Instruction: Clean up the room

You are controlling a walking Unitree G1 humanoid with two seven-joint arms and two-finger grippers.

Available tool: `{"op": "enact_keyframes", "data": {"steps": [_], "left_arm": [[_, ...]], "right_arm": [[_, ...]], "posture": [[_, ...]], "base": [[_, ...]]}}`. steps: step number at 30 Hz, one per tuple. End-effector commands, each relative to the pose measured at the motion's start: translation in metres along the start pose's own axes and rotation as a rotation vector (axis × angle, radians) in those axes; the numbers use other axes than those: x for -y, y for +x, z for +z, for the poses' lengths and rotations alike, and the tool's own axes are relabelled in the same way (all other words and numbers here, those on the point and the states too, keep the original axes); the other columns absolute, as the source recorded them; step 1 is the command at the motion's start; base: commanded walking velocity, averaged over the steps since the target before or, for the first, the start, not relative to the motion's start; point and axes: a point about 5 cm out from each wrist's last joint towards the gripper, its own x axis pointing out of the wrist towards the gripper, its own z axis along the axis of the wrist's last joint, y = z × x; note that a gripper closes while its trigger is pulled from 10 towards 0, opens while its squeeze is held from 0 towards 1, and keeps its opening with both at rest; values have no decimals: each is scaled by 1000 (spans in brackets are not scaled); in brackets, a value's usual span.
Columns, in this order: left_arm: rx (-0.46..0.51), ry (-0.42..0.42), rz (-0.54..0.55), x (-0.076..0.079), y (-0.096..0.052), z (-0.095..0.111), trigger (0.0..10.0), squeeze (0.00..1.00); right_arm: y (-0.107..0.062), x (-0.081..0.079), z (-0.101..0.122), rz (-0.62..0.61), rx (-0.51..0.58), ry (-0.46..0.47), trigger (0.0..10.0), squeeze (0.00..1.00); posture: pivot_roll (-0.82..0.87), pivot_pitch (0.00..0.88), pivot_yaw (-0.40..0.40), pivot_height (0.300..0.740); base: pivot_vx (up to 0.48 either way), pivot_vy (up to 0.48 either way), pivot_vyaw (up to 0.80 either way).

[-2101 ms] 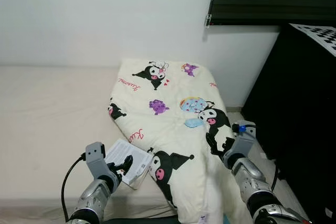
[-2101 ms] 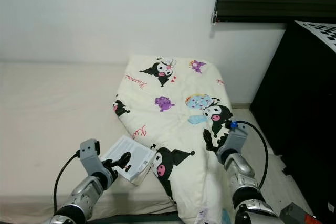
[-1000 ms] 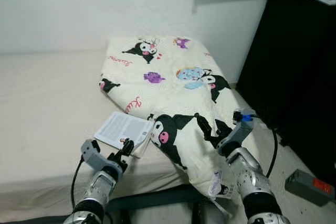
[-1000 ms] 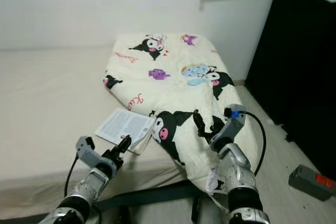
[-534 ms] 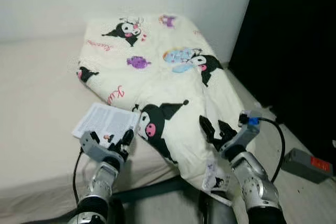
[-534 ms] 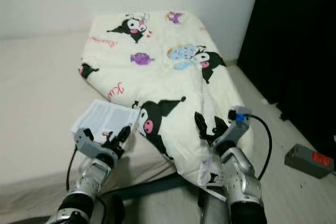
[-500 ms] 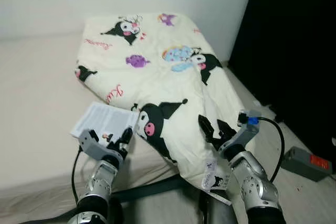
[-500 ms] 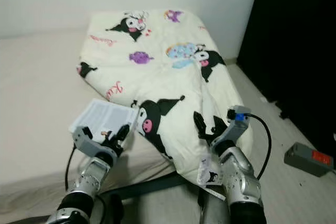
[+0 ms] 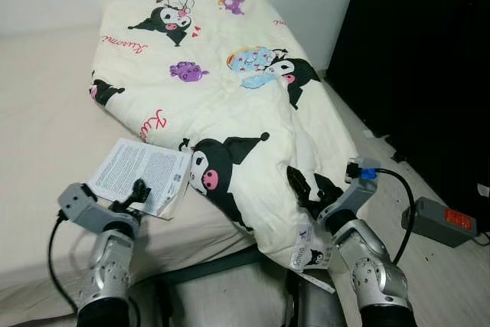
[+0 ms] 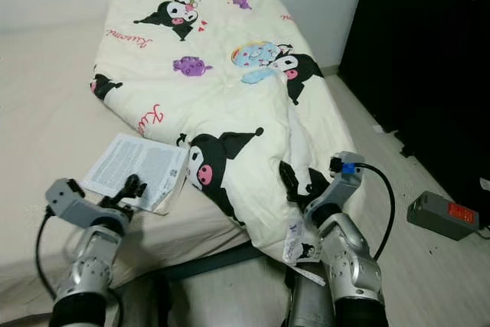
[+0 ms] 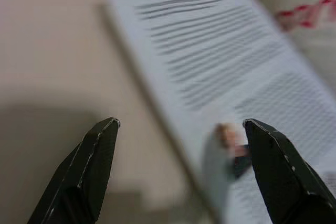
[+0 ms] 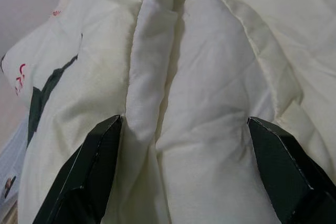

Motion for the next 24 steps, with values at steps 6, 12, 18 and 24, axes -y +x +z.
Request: {"op": "enact_keyframes", "data": {"steps": [6,12,18,24], "left_arm": [[-104,-32,43,-7,-12,-21,10000,0],[-270,-263,-121,31,-18,-56,10000,0],[-355,-287,-147,57,-18,-80,10000,0],[-373,-302,-166,71,-11,-81,10000,0]], "right_arm": [[2,-3,-1,8,-17,13,10000,0],[1,-1,1,-1,-13,7,10000,0],[-5,0,-2,-17,-17,17,10000,0],[-9,-4,-4,-21,-14,34,10000,0]], "posture": [[-72,210,-12,491],[-94,201,-14,491],[-103,215,-15,491],[-123,240,-11,491]], "base": [[0,0,0],[0,0,0],[0,0,0],[0,0,0]]}}
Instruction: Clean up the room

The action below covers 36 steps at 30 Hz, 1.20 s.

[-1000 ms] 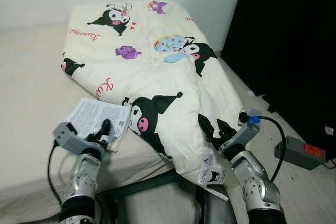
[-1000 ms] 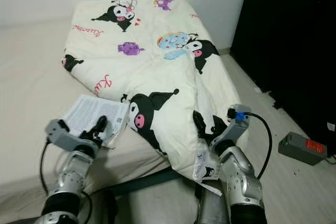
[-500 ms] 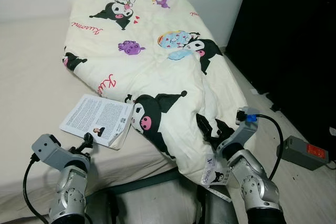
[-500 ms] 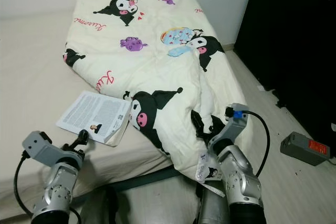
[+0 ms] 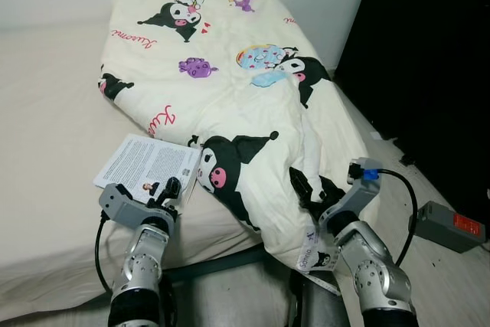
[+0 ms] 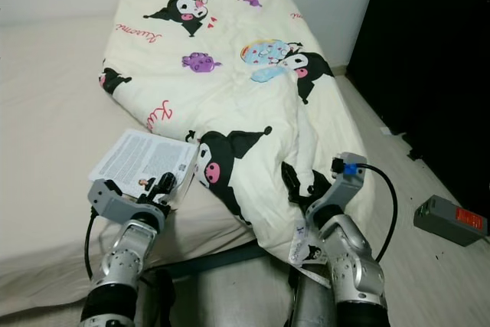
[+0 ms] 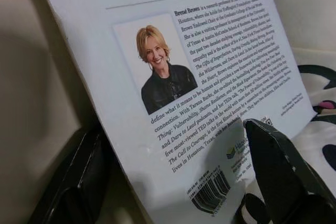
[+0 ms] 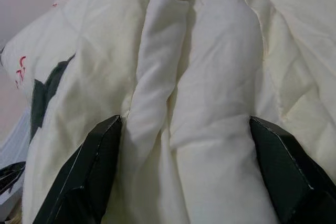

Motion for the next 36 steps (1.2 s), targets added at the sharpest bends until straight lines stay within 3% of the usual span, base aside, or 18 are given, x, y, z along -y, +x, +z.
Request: {"op": "enact_keyframes", "data": {"steps": [1,5,6,8,9,13,18,22,23,24,25,27,30,34,36], "left_arm": [[-124,-46,35,-7,-3,-29,10000,0],[-119,-41,14,-4,2,-24,10000,0],[-113,-48,8,-4,3,-23,2118,0],[-109,-54,5,-4,4,-22,2118,0],[-97,-71,-34,-1,5,-19,0,0],[-78,-88,-63,2,7,-14,0,0],[1,-100,-102,8,12,9,0,0],[118,-45,-137,16,14,46,0,0],[118,-45,-137,16,14,46,0,0],[196,-10,-161,24,13,69,0,0],[196,-10,-161,24,13,69,0,0],[297,58,-184,37,10,96,0,0],[394,139,-199,49,3,120,0,0],[425,171,-201,52,1,127,0,0],[587,214,-203,73,-12,165,0,0]], "right_arm": [[-3,-2,-6,2,-20,27,10000,0],[-3,1,-3,-9,-11,40,10000,0],[-2,1,-1,-9,-6,42,10000,0],[-1,1,0,-8,-3,43,10000,0],[0,1,5,-2,11,43,10000,0],[1,2,10,-3,32,41,10000,0],[5,10,34,-19,155,109,10000,0],[7,17,54,-23,241,161,10000,0],[7,17,54,-23,241,161,10000,0],[8,23,61,-30,263,170,10000,0],[8,23,61,-30,263,170,10000,0],[9,31,65,-59,262,163,10000,0],[13,39,65,-96,234,146,10000,0],[15,42,64,-106,220,144,10000,0],[33,39,57,-56,135,156,10000,0]], "posture": [[-123,240,-11,491],[-125,237,-11,491],[-128,227,-14,491],[-128,227,-14,491],[-135,207,-18,491],[-136,183,-15,491],[-119,138,-7,491],[-109,117,-10,491],[-109,117,-10,491],[-103,103,-12,491],[-103,103,-12,491],[-91,85,-19,491],[-87,71,-23,491],[-86,67,-24,491],[-63,31,-33,491]], "base": [[0,0,0],[0,0,0],[0,0,0],[0,0,0],[0,0,0],[0,0,0],[0,0,0],[0,0,0],[0,0,0],[0,0,0],[0,0,0],[0,0,0],[0,0,0],[0,0,0],[0,0,0]]}}
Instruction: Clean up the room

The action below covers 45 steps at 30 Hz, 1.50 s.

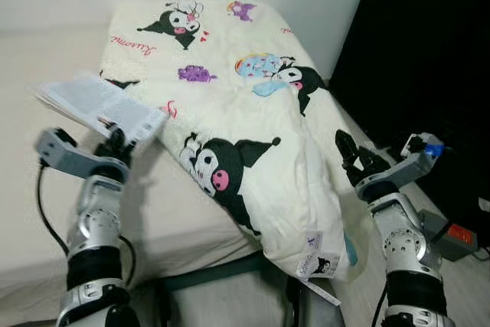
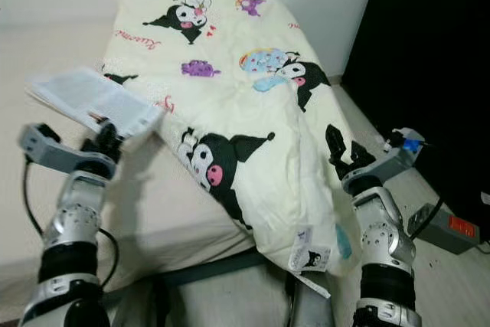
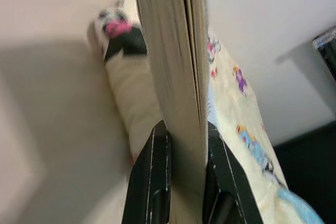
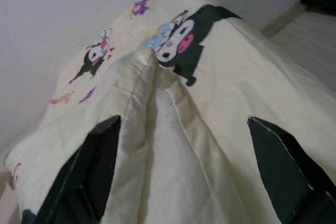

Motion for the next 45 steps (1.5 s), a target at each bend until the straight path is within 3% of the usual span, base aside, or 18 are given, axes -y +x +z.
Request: {"op": "enact_keyframes", "data": {"steps": [1,8,9,12,13,15,16,18,19,22,29,35,37,39,40,45], "left_arm": [[127,40,-28,15,6,31,0,0],[132,56,-60,29,4,29,0,0],[119,63,-72,31,2,23,0,0],[101,73,-86,34,-1,16,0,0],[90,75,-93,37,-3,12,0,0],[83,76,-97,39,-5,10,0,0],[77,74,-102,41,-7,8,0,0],[73,72,-104,42,-8,7,0,0],[71,73,-107,43,-9,7,0,0],[67,83,-115,45,-10,7,0,0],[84,102,-118,47,-16,17,0,0],[96,113,-125,52,-17,26,0,0],[91,121,-130,54,-19,27,0,0],[89,122,-131,54,-20,27,0,0],[86,123,-130,54,-20,27,0,0],[73,127,-119,51,-23,26,0,0]], "right_arm": [[6,1,-4,16,-42,-7,10000,0],[15,-6,-13,92,-82,50,10000,0],[17,-7,-15,90,-95,51,10000,816],[20,-10,-19,98,-114,40,10000,816],[22,-9,-28,53,-165,7,10000,1000],[24,-8,-34,18,-201,-17,10000,1000],[25,-7,-39,-12,-222,-38,10000,596],[25,-6,-42,-28,-232,-50,10000,596],[26,-6,-42,-34,-230,-56,10000,0],[25,-4,-46,-49,-249,-83,10000,0],[22,-5,-56,-5,-266,-36,10000,0],[20,-6,-73,-32,-362,-65,10000,0],[18,-1,-80,-99,-410,-96,4118,0],[17,0,-82,-117,-419,-101,4118,0],[17,0,-82,-118,-418,-100,0,0],[19,-5,-80,-80,-388,-78,0,0]], "posture": [[-63,31,-33,491],[-52,13,-45,491],[-53,13,-45,491],[-53,12,-46,491],[-51,13,-51,491],[-51,13,-51,491],[-49,14,-52,491],[-49,14,-52,491],[-43,21,-50,491],[-41,30,-47,491],[-27,75,-50,491],[-16,115,-48,491],[-11,128,-47,491],[-11,128,-47,491],[-11,138,-45,491],[-12,152,-42,491]], "base": [[0,0,0],[0,0,0],[0,0,0],[0,0,0],[0,0,0],[0,0,0],[0,0,0],[0,0,0],[0,0,0],[0,0,0],[0,0,0],[0,0,0],[0,0,0],[0,0,0],[0,0,0],[0,0,0]]}}
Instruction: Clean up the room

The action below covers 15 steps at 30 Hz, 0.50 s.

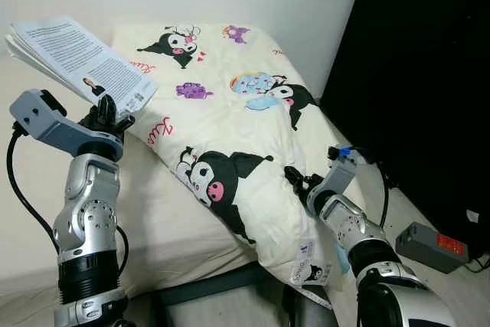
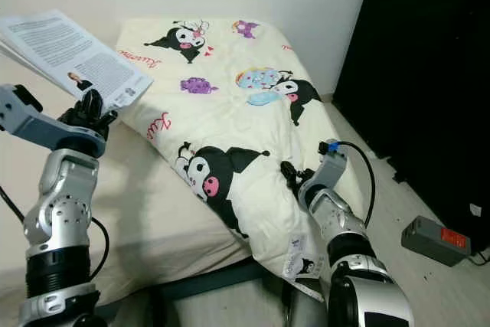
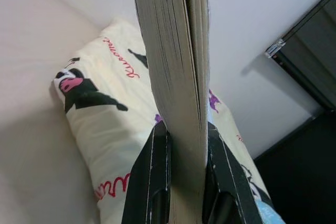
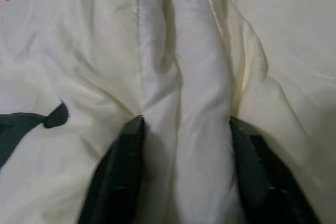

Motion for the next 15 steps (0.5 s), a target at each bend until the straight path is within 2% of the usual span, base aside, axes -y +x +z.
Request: {"op": "enact_keyframes", "data": {"steps": [1,6,8,11,12,14,15], "left_arm": [[22,1,-20,4,-2,7,0,0],[31,0,-21,7,0,11,0,0],[42,-2,-26,9,2,15,0,0],[62,3,-32,10,6,20,0,0],[62,3,-32,10,6,20,0,0],[87,0,-37,13,9,27,0,0],[87,0,-37,13,9,27,0,0]], "right_arm": [[0,0,-3,7,-6,7,0,0],[1,-6,7,57,48,-5,0,0],[3,-15,8,107,54,-35,0,0],[6,-38,1,242,37,-112,0,0],[6,-38,1,242,37,-112,0,0],[3,-70,-19,446,-24,-215,0,0],[3,-70,-19,446,-24,-215,0,0]], "posture": [[-12,152,-42,491],[-16,149,-46,491],[-16,139,-52,491],[-25,129,-53,491],[-25,129,-53,491],[-30,117,-56,491],[-30,117,-56,491]], "base": [[0,0,0],[0,0,0],[0,0,0],[0,0,0],[0,0,0],[0,0,0],[0,0,0]]}}
